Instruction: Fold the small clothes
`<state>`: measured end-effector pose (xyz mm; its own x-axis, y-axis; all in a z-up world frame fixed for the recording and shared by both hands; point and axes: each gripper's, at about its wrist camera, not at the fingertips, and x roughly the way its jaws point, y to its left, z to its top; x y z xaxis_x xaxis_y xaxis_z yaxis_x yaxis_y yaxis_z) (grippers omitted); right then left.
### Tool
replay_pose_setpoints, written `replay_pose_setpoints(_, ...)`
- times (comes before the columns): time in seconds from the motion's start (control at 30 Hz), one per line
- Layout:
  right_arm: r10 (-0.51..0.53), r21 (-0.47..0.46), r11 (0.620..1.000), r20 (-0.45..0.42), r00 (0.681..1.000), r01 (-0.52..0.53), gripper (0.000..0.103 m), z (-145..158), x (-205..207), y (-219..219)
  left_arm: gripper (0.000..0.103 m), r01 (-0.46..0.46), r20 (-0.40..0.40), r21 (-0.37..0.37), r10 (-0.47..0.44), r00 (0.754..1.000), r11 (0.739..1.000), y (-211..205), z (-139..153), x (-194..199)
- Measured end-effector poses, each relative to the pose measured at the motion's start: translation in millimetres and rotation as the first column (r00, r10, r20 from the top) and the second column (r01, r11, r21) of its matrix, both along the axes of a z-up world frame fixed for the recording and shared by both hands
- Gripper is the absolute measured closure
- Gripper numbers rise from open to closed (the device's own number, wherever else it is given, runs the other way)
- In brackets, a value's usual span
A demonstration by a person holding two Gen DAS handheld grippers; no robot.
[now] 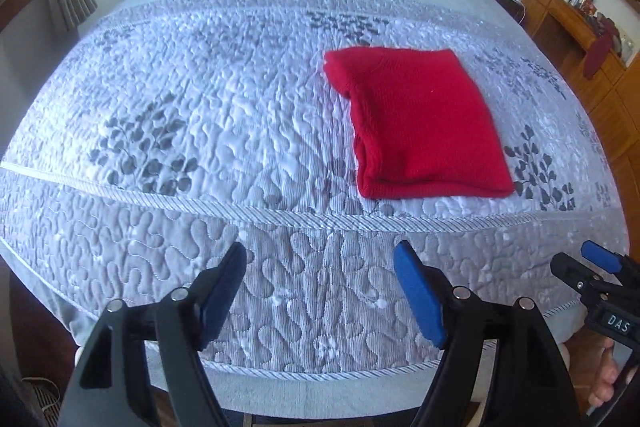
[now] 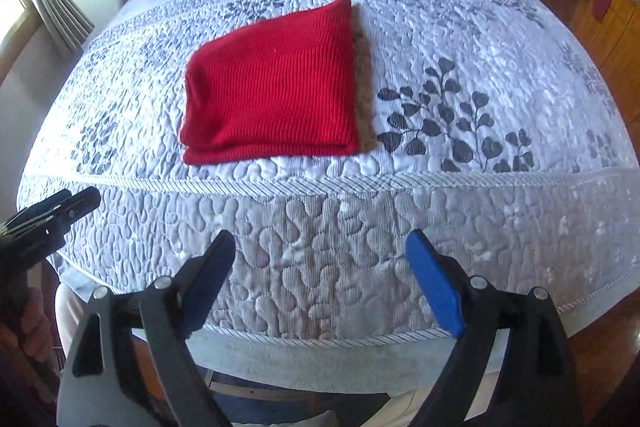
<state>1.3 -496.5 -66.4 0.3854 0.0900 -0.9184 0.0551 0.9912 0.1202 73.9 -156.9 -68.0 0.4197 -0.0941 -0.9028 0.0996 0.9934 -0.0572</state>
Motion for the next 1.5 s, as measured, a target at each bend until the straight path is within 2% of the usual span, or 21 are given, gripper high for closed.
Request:
replay_pose_setpoints(0.3, -0.018, 0.020, 1.000, 0.016, 1.000, 0.018, 0.013, 22.5, -3.5, 4.5, 0.024, 0.034, 0.057, 0.011, -0.035, 0.998, 0.999, -6.8, 38.0, -20.5)
replay_pose_setpoints(0.53, -0.027, 0.006, 1.000, 0.013, 1.000, 0.027, 0.012, 30.5, -1.6, 10.8, 0.023, 0.049, 0.072, 0.027, -0.051, 0.996, 0.998, -10.1, 50.1, -25.4)
replay_pose_setpoints(0.8, -0.025, -0.013, 1.000, 0.035, 0.999, 0.026, 0.011, 38.7, -2.9, 12.2, 0.023, 0.042, 0.071, 0.069, -0.047, 0.996, 0.997, -12.0, 43.0, -21.7)
replay_pose_setpoints(1.1, -0.026, -0.009, 1.000, 0.008, 1.000, 0.026, 0.011, 27.4, -0.9, 14.1, 0.022, 0.026, 0.004, 0.099, -0.026, 1.000, 0.995, -8.2, 12.4, -9.4)
replay_pose_setpoints(1.5, -0.022, -0.015, 1.000, 0.000, 1.000, 0.022, 0.011, 21.6, 1.9, 16.3, 0.022, 0.053, 0.014, 0.101, -0.054, 0.998, 0.994, -17.0, 18.0, -10.7)
